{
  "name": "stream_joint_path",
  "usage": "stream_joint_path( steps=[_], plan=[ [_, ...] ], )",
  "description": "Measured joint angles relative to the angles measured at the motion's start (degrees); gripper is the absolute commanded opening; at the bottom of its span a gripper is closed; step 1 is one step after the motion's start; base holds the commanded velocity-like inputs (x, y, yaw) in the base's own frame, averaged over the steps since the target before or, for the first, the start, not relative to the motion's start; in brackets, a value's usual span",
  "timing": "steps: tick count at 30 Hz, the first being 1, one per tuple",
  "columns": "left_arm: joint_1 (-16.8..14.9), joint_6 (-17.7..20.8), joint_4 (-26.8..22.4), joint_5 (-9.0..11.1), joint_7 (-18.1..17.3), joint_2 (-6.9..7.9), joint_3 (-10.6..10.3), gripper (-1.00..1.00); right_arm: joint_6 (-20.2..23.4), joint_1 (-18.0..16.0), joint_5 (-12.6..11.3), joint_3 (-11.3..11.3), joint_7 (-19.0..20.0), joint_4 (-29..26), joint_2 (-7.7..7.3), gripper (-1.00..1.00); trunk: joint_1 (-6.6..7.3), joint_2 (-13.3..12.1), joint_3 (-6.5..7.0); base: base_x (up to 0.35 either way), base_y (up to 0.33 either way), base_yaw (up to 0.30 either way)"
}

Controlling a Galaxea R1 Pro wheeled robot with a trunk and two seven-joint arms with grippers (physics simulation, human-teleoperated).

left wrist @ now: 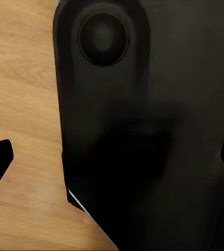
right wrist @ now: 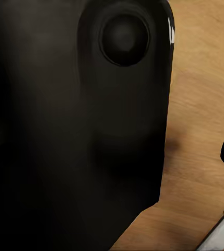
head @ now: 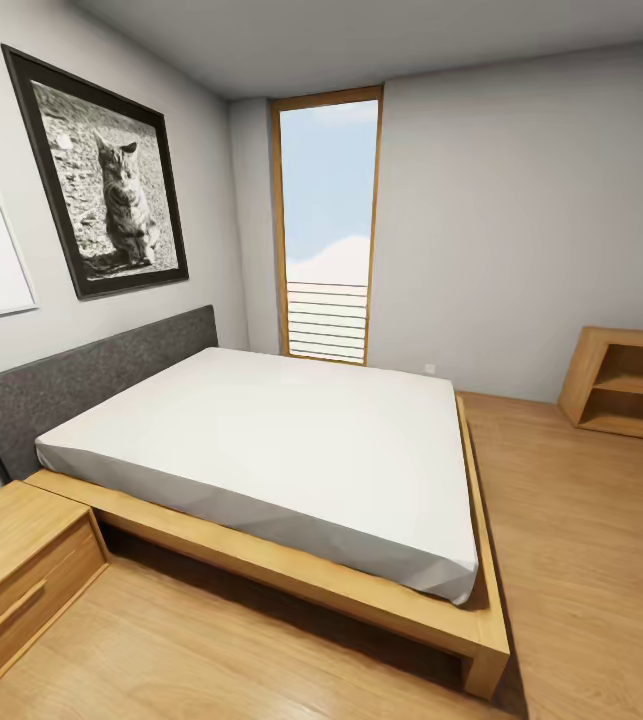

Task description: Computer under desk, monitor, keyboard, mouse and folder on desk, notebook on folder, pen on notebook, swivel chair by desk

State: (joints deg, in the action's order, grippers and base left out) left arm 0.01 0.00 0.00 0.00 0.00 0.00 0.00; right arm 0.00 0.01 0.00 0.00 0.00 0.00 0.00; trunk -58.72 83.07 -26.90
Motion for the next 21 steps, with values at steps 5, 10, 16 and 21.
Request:
stream_joint_path(
  steps=[5,10,16,21],
  plan=[
    [-0.81,-0.19,-1.11,-0.05,-0.23,-1.28,0.07,1.0,0.96,-0.1,0.09,0.07,-0.13,-0.34,1.28,1.0,0.65,-1.2,0.56,0.0,0.0,0.0],
    [-0.38,-0.23,-1.2,-0.02,-0.24,-1.97,0.08,1.0,0.89,-0.15,0.01,0.08,-0.14,-0.32,1.61,1.0,1.74,-3.21,1.46,0.0,0.0,0.0],
    [-0.34,-0.24,-1.22,0.0,-0.24,-1.94,0.08,1.0,0.27,-0.17,-0.02,0.06,-0.09,-0.34,1.66,1.0,3.06,-5.62,2.54,0.0,0.0,0.0],
    [-0.34,-0.24,-1.22,0.0,-0.24,-1.92,0.08,1.0,-1.18,-0.17,-0.1,0.05,-0.08,-0.36,1.66,1.0,4.16,-7.62,3.44,0.0,0.0,0.0]
  ],
)
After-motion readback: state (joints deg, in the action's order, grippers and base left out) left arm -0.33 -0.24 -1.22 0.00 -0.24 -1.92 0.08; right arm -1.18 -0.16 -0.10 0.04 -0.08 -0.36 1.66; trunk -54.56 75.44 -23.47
